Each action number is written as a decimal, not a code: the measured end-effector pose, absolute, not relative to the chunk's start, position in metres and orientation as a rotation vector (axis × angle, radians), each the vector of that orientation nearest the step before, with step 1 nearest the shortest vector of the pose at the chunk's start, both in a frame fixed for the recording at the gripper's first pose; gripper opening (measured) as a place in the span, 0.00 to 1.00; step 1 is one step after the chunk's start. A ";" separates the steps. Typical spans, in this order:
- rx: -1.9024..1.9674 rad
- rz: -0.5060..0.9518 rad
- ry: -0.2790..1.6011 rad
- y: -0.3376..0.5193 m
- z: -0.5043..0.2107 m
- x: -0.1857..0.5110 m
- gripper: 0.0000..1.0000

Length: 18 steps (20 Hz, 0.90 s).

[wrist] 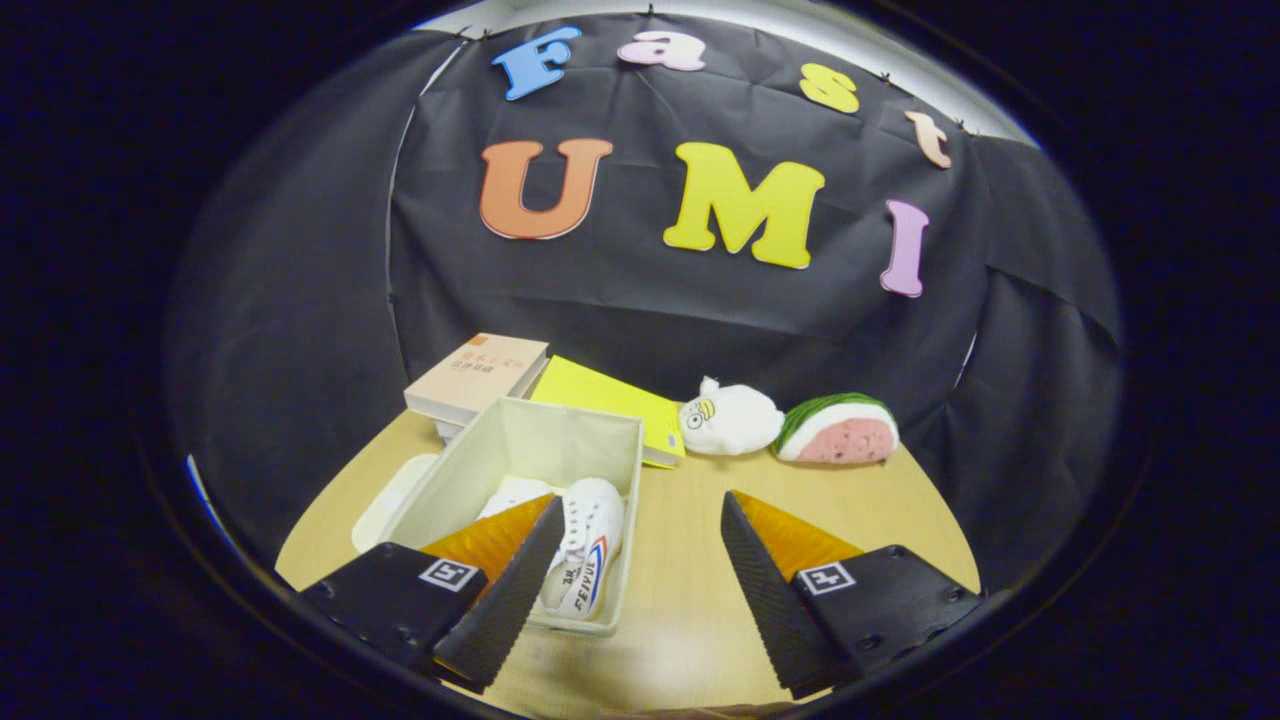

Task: Open the storage box then place both shoes into the box .Put the left shoe in first, then the right shoe, with the right side of both shoes facing outward in a uniform manner.

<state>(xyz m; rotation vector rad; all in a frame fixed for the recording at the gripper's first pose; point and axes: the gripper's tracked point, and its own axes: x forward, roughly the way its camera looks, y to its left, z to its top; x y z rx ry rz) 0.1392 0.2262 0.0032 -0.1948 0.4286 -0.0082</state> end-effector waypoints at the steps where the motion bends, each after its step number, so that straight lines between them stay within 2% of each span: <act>1: -0.187 -0.012 0.421 0.220 0.013 0.128 1.00; 14: -0.119 -0.056 0.282 0.110 0.009 0.069 1.00; 18: -0.090 0.031 0.254 0.105 -0.005 0.070 1.00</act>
